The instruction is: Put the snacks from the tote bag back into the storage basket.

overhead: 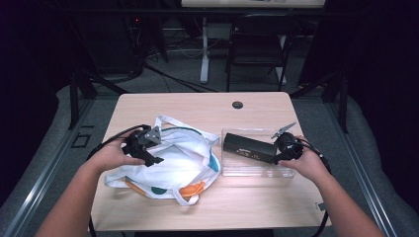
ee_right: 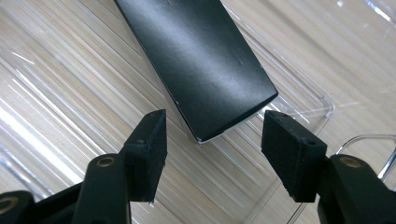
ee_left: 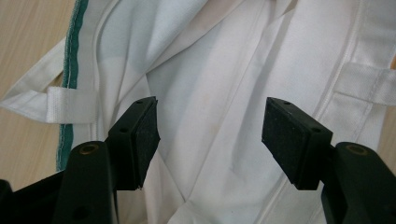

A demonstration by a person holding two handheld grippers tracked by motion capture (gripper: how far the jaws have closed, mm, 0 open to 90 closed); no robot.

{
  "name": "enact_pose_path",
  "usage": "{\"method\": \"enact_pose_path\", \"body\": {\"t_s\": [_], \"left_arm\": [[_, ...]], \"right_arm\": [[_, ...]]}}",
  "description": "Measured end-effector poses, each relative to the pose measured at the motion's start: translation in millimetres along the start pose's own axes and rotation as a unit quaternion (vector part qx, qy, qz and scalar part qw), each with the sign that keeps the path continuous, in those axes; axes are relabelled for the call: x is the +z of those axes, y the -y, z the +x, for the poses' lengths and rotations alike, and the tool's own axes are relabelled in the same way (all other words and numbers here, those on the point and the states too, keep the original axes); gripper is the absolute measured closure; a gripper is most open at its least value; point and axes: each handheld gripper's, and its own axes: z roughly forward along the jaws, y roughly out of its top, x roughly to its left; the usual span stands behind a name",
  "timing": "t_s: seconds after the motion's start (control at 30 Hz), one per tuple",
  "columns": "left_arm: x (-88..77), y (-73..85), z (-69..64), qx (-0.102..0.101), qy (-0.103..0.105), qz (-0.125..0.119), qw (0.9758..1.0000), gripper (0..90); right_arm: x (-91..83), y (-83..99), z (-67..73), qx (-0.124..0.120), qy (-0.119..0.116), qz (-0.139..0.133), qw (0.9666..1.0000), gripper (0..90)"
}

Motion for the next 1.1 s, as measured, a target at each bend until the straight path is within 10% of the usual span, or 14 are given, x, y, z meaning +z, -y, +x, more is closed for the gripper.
{"method": "enact_pose_path", "body": {"t_s": [1.1], "left_arm": [[5.1, 5.8, -4.1, -0.007, 0.002, 0.004, 1.0000, 36.3]], "right_arm": [[10.1, -9.2, -6.7, 0.022, 0.007, 0.000, 0.9997, 44.8]]}}
